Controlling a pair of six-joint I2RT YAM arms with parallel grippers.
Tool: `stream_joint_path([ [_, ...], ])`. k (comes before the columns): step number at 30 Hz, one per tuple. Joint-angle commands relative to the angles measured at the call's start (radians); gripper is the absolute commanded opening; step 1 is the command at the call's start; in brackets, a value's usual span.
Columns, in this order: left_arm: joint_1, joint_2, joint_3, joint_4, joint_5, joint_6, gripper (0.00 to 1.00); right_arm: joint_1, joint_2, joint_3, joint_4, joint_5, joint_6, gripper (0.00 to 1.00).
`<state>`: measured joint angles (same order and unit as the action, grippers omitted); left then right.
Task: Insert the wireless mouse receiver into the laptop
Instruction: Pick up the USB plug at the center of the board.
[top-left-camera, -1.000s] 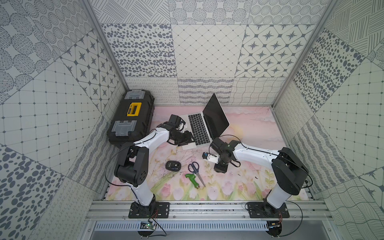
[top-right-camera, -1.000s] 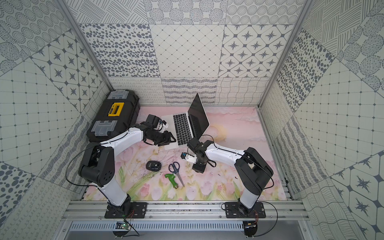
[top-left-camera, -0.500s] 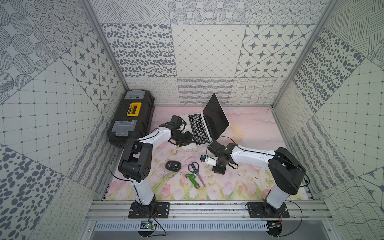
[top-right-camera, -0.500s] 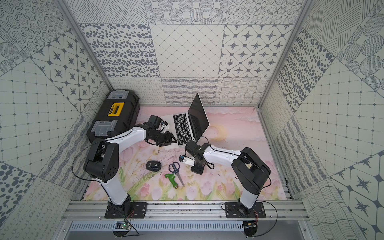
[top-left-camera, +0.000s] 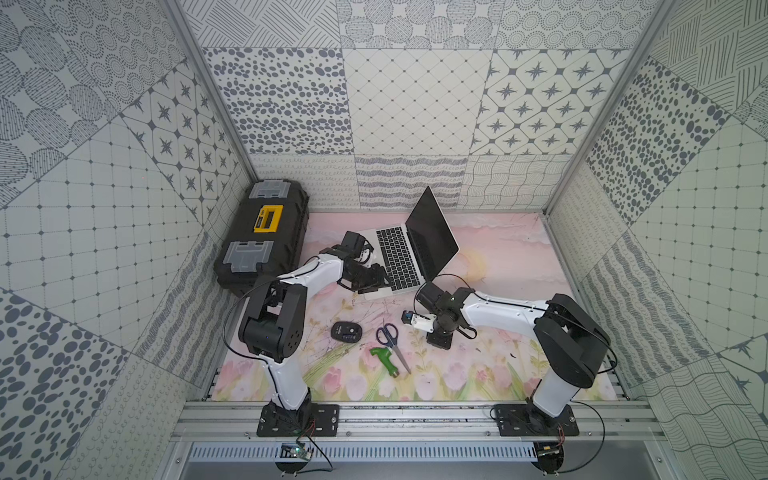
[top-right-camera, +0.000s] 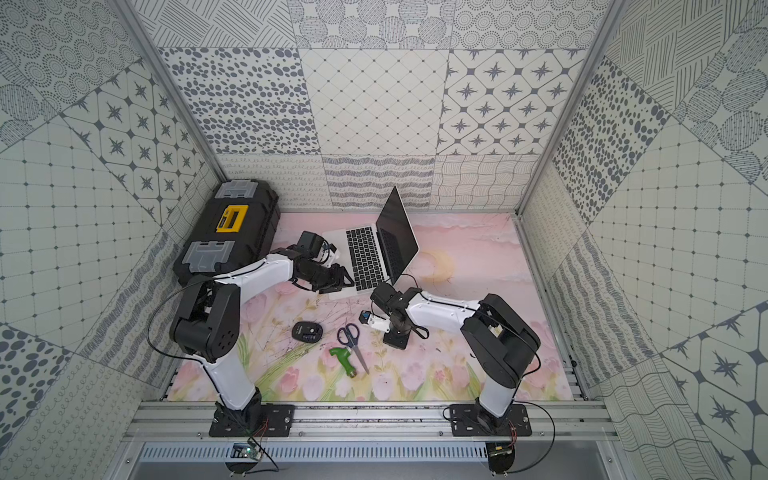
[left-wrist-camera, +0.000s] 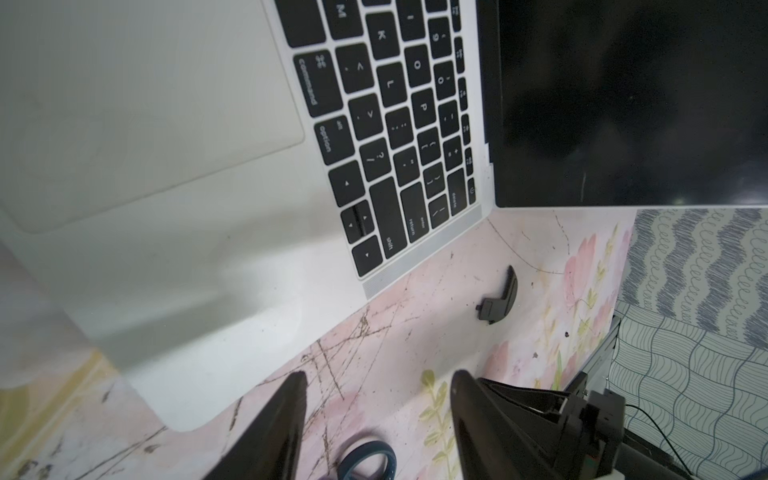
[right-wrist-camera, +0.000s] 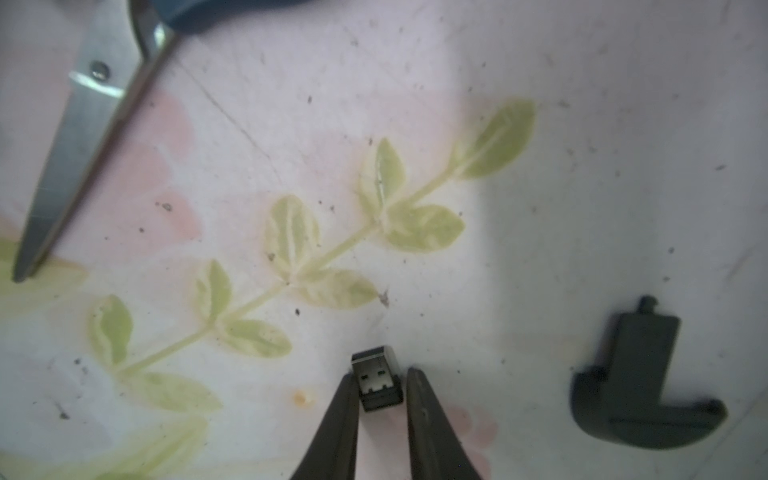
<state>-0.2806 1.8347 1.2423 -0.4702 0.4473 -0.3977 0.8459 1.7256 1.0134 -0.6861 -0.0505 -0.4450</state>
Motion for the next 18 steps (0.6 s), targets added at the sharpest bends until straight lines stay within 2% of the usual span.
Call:
stream_joint_path([
  [1,-0.007,-0.004,0.007,0.01,0.023,0.005,0.58,0.005,0.041,-0.032,-0.021,-0.004,0.005,0.21],
  [3,-0.007,-0.015,-0.004,0.034,0.019,-0.033,0.58,0.004,0.042,-0.032,-0.021,-0.008,0.012,0.17],
  [7,-0.012,-0.022,-0.063,0.218,0.019,-0.159,0.52,0.004,0.051,0.001,-0.005,-0.017,0.058,0.15],
  [9,-0.015,0.006,-0.052,0.249,0.015,-0.179,0.49,0.0,0.039,0.02,0.02,-0.005,0.105,0.15],
  [12,-0.02,0.032,-0.022,0.272,0.028,-0.151,0.42,-0.007,0.016,0.043,0.068,0.012,0.2,0.15],
  [18,-0.021,0.057,-0.029,0.299,0.078,-0.073,0.39,-0.032,0.03,0.083,0.142,0.075,0.415,0.15],
])
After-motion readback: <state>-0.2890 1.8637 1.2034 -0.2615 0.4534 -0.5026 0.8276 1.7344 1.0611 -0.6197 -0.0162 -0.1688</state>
